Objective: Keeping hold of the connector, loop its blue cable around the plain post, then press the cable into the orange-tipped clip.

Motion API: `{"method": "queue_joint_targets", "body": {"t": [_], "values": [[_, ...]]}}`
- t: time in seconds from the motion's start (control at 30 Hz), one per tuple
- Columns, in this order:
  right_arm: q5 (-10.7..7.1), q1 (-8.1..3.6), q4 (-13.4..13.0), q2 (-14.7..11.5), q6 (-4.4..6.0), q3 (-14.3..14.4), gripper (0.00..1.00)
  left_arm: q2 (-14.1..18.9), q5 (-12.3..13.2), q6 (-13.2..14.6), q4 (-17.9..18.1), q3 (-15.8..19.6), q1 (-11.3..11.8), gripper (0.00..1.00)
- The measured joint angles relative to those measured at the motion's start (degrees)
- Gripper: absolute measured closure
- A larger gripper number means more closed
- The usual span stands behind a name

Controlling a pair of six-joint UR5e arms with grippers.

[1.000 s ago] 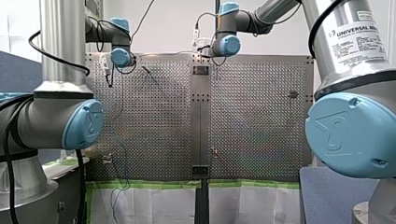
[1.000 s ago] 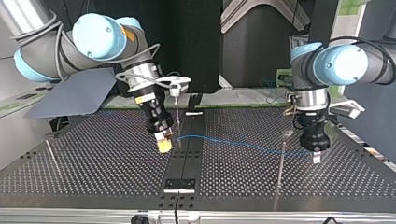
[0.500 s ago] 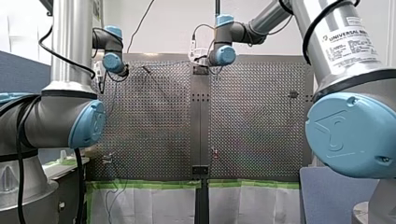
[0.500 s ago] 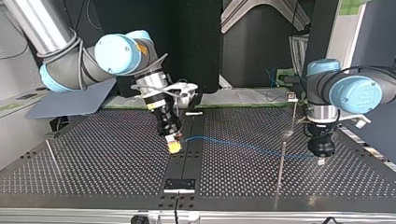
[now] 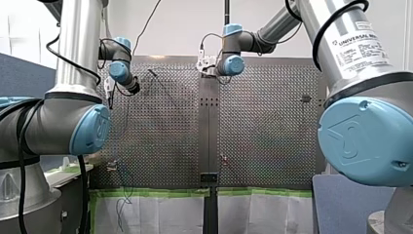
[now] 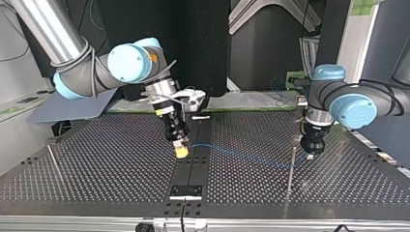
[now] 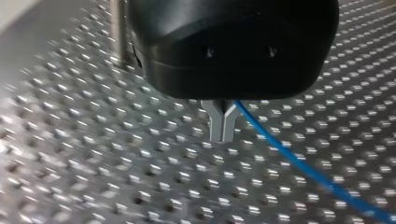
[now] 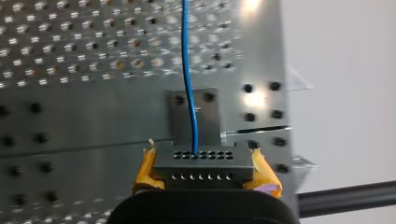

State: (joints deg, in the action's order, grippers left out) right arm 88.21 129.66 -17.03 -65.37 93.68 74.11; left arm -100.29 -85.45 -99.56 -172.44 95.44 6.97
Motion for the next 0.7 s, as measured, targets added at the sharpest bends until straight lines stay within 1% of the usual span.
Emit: {"method": "queue_joint_targets", "body": {"t": [0.13,0.27,0.33,0.4,0.43,0.47,0.5,0.57,0.6,0.63,0.67,0.7], "values": [[0.56,0.24,0.9,1.6,-0.42,0.1,1.0,-0.5,-0.3,-1.5,-2.2,0.2,0.1,1.0],[1.81,0.83,2.1,3.7,-1.12,0.7,1.0,-1.2,-0.5,-2.2,-4.5,0.4,0.0,1.0],[2.37,1.03,2.0,4.5,-1.27,1.3,1.0,-1.6,-0.5,-2.3,-5.5,0.4,0.0,1.0],[2.71,1.17,1.4,5.1,-1.28,2.3,1.0,-1.9,-0.4,-2.2,-6.4,0.4,0.0,1.0],[2.75,1.2,1.0,5.3,-1.23,2.8,1.0,-2.0,-0.4,-2.2,-6.5,0.4,-0.1,0.97],[2.76,1.23,0.4,5.5,-1.17,3.4,1.0,-2.0,-0.3,-2.1,-6.6,0.4,-0.1,0.91],[2.75,1.23,0.0,5.6,-1.11,3.9,1.0,-2.1,-0.2,-2.0,-6.6,0.4,-0.1,0.91],[2.72,1.17,-1.1,5.8,-1.01,5.0,1.0,-2.1,0.3,-1.9,-6.4,0.4,-0.2,0.71],[2.71,1.12,-1.6,5.9,-0.99,5.3,1.0,-2.1,0.7,-1.9,-6.2,0.4,-0.3,0.71],[2.7,1.08,-2.1,6.0,-0.97,5.6,1.0,-2.1,1.1,-2.0,-6.0,0.4,-0.3,0.59],[2.69,1.02,-2.7,6.1,-0.96,5.8,1.0,-2.1,1.8,-2.0,-5.7,0.4,-0.2,0.5],[2.69,0.98,-3.0,6.2,-0.96,5.9,1.0,-2.1,2.2,-2.1,-5.5,0.4,-0.2,0.5]]}}
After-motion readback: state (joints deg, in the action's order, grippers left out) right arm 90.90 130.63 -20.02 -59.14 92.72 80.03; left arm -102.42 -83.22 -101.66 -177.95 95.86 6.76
